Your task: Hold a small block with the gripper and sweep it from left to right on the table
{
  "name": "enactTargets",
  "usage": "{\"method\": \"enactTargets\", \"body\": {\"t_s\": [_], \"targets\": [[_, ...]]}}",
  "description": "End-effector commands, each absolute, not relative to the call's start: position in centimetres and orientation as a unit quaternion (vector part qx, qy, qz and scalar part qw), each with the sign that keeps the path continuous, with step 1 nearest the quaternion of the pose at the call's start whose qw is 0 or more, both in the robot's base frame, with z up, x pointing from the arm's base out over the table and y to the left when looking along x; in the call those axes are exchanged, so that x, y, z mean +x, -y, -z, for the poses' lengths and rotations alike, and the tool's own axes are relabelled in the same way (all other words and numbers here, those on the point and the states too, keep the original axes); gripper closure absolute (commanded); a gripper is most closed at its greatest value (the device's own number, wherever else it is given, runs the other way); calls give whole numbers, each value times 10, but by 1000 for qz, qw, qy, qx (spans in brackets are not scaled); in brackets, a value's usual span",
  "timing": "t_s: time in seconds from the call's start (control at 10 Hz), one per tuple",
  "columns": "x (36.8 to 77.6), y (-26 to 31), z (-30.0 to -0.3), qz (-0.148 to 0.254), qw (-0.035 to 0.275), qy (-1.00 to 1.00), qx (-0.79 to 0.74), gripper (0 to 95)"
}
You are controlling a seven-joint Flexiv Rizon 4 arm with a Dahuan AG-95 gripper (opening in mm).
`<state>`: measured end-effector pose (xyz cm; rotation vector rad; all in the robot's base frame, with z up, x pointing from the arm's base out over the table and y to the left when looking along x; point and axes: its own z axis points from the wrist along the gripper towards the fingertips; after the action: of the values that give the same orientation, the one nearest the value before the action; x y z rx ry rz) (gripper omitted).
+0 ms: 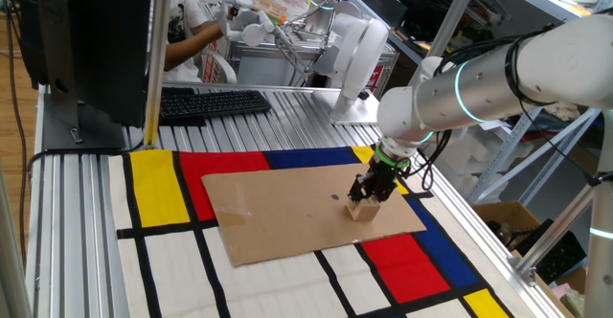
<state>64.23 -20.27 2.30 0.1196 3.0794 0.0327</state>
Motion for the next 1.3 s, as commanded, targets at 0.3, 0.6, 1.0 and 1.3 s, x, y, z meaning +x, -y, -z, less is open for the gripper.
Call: {"method": "enactTargets", "body": {"t_s": [0.3, 0.6, 1.0, 1.3], "targets": [[643, 199, -4, -11, 31, -999, 40, 950], [645, 196, -6, -11, 31, -999, 42, 950], [646, 194, -5, -10, 30, -999, 42, 950], [647, 197, -3, -7, 29, -999, 39, 950]]}}
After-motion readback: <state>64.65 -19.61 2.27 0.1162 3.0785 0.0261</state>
